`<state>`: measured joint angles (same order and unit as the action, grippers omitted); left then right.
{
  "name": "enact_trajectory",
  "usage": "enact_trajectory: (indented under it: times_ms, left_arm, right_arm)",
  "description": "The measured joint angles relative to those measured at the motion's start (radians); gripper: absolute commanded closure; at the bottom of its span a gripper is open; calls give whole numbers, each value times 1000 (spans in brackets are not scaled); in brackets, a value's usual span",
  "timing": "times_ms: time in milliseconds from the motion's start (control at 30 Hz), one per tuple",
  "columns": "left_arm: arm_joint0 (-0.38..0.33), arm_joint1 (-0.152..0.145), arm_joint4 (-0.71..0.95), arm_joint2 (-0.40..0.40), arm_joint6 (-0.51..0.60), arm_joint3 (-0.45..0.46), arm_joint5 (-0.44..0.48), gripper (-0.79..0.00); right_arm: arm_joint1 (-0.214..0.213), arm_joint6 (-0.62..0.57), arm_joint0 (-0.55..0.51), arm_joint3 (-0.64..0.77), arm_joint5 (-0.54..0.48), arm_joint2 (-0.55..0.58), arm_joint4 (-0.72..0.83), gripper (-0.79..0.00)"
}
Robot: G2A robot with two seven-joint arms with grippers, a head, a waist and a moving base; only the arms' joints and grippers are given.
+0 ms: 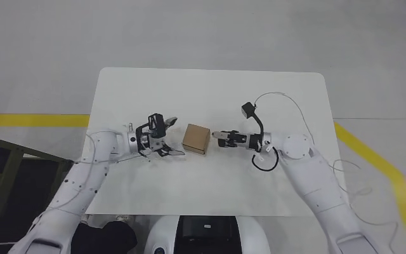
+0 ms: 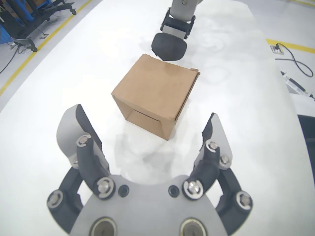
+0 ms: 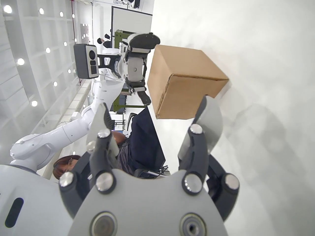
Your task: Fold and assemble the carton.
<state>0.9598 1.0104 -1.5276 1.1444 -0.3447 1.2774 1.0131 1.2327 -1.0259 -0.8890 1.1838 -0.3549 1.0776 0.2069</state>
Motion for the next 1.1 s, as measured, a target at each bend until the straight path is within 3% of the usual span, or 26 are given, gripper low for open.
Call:
enact_trajectory:
  times_ms: [200, 500, 667, 1100]
  left_arm:
    - [22, -33, 124, 120, -5, 3, -32, -785]
    - [12, -28, 360, 217, 175, -26, -287, -785]
    - [-22, -27, 433, 253, 247, -64, -354, -785]
    - [-54, -30, 494, 291, 257, -103, -351, -785]
  right_arm:
    - [-12, -2, -27, 64, 15, 25, -19, -785]
    - [-32, -14, -67, 171, 30, 61, -67, -785]
    - [-42, -23, -91, 241, 37, 79, -81, -785]
    - [-56, -18, -118, 322, 44, 89, -119, -785]
